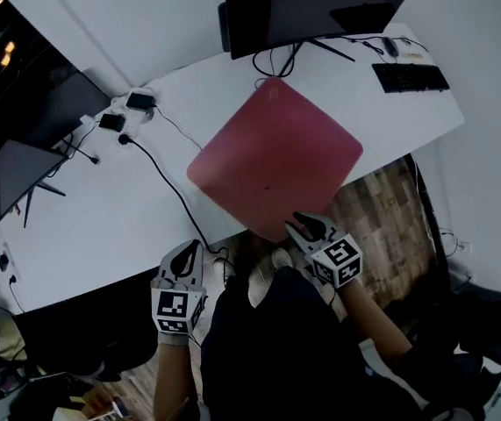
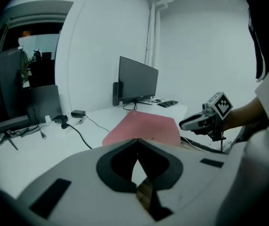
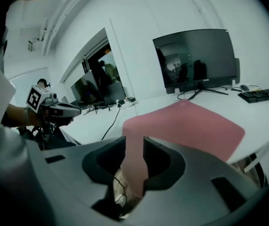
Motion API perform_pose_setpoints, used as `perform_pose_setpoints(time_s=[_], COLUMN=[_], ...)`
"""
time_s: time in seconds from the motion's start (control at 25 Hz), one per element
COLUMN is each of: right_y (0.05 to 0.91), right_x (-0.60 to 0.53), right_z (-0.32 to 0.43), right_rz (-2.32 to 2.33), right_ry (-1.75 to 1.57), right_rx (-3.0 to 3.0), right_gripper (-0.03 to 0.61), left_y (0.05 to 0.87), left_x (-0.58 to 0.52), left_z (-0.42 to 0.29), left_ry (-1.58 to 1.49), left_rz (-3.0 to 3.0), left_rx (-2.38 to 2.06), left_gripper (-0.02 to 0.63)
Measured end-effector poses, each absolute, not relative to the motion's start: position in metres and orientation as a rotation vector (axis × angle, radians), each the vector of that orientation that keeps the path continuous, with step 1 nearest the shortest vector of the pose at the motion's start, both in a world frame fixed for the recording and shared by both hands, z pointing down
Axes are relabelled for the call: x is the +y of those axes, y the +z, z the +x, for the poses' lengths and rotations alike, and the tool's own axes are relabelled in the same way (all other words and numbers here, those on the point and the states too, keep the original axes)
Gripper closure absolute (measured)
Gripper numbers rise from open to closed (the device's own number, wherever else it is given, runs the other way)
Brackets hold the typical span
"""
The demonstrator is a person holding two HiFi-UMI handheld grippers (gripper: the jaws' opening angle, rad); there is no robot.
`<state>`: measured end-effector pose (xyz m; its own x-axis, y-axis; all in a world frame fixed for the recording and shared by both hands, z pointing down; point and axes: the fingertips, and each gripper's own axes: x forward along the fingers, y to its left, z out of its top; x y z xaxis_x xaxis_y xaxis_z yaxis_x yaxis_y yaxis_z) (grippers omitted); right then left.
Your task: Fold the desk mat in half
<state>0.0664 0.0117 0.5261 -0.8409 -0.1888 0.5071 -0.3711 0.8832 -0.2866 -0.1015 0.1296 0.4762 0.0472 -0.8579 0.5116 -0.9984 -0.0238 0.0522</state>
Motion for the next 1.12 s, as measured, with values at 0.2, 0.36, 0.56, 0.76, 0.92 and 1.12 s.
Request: perform_pose_setpoints(time_s=[0.2,0.36,0.56,0.76,0.92,1.12], right_y=[0.549,0.570,0.603,0.633,0.656,0.691], right_x=[0.022,0.034,0.049,0.063,0.068,0.070], right_z=[0.088,0.102,0.119,0.129,0.135,0.134], right_rz=[0.610,0.733,0.818,0.853,0.854,0.816], right_ry=[0.608,0.685,0.751,0.791,0.843,0.909], right_rx=[-2.523,-2.478,-2.424,-2.395,-2.385,-2.364], right_gripper=[0.457,0.439,0.410,0.391,0.374,0.345], left_y=[0.492,0.503,0.520,0.532,0.540,0.553], left_x=[0.120,0.116,0.119,0.121,0.123,0.128], left_z=[-0.103,-0.103,-0.094,-0.090,-0.088,-0.086], left_ry=[0.536,0.591,0.649,0.685,0.697,0.690], left_rz=[2.041,2.105,2.163,2.183,2.156,2.144], left_rx=[-1.713,-1.618,-1.523,-1.475,-1.463,-1.441], left_gripper=[0.607,0.607,0.607,0.607,0.607,0.607])
